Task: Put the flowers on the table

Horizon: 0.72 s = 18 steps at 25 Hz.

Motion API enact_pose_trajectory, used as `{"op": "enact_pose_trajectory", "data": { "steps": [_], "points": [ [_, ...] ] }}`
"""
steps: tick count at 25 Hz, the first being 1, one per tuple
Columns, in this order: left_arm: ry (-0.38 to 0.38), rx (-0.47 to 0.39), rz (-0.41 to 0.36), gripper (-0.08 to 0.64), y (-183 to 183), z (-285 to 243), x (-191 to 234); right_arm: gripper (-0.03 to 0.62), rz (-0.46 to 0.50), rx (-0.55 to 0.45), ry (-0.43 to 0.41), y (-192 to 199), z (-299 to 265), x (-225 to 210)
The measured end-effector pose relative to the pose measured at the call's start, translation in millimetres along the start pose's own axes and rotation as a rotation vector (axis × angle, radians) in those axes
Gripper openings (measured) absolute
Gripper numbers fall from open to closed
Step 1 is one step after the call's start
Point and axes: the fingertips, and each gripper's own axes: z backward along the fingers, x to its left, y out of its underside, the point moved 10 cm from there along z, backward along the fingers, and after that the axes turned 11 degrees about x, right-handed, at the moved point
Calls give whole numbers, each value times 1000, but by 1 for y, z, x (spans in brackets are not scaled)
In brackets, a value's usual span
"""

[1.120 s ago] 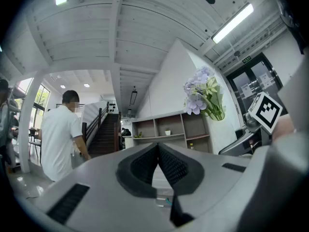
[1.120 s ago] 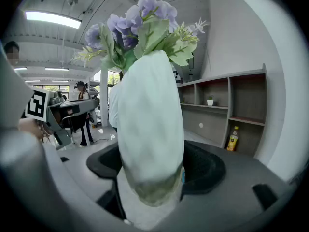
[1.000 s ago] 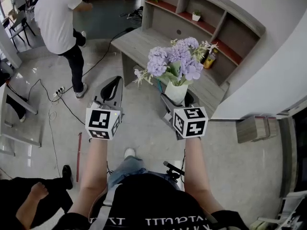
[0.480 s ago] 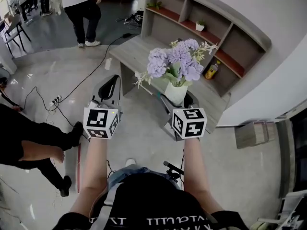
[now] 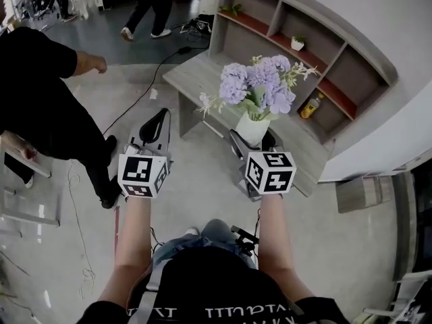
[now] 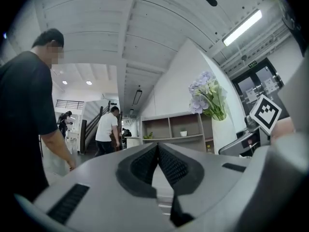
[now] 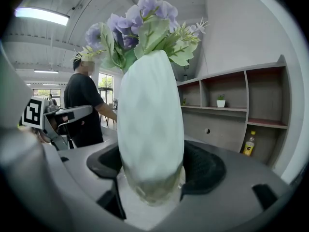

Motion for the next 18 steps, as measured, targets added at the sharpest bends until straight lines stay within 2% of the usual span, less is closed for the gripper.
{"op": "enact_pose_trajectory", "data": {
  "steps": [4, 9, 14, 18],
  "points": [
    [-5, 4, 8, 11, -1, -10, 16, 373, -2, 16, -2, -5, -13, 2],
    [-4, -9, -6, 11, -3, 22, -6, 373, -1, 6, -5, 10, 15, 11],
    [-12, 19, 0, 10, -5, -21, 12, 373, 2, 29, -25, -14, -27, -7],
    [-22, 10, -9, 11, -9, -19, 19, 373, -2, 10, -27, -17, -29, -5]
  ]
}}
